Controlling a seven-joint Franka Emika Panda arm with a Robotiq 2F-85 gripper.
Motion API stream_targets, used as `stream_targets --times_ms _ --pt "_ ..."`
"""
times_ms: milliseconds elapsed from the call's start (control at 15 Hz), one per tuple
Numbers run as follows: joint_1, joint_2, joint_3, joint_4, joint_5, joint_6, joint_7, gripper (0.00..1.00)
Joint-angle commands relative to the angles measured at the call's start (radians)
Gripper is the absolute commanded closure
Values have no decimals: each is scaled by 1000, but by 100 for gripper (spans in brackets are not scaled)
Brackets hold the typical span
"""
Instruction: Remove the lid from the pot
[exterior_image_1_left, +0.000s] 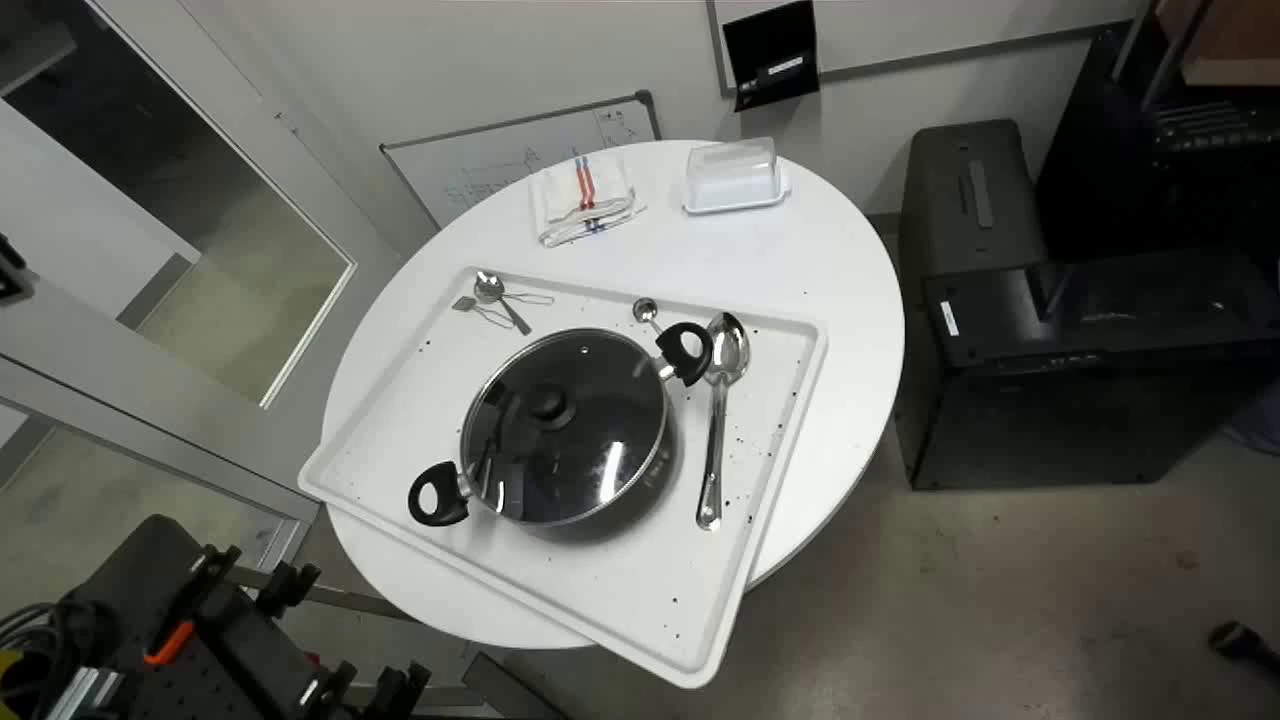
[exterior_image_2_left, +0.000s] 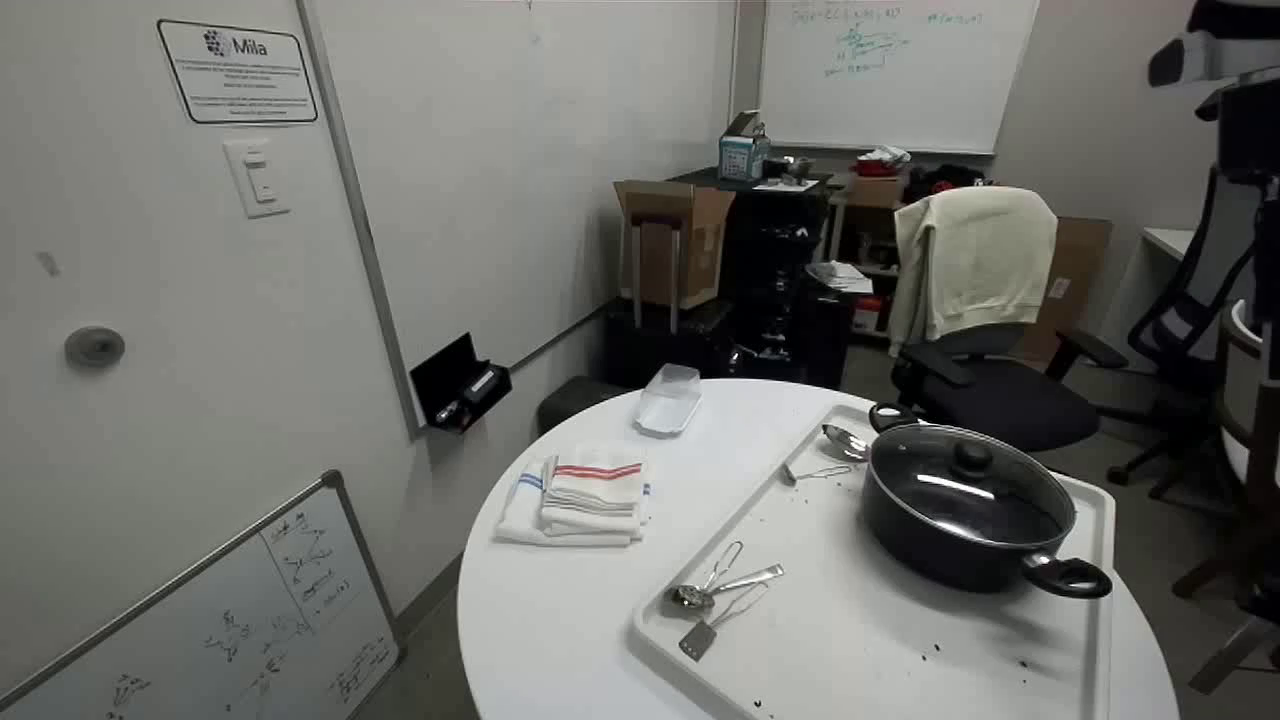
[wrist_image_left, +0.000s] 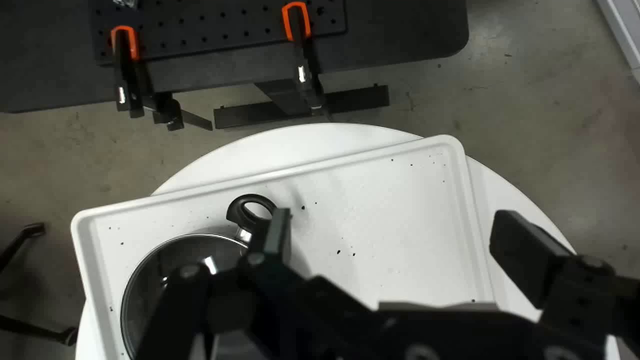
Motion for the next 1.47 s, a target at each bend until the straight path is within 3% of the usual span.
stream_targets --times_ms 0,667,1400 --pt "13 1 -12 2 -4 -2 3 0" --pt "-1 33 -25 15 -22 32 1 0" --pt "-84 268 -158 77 -130 321 -44 0"
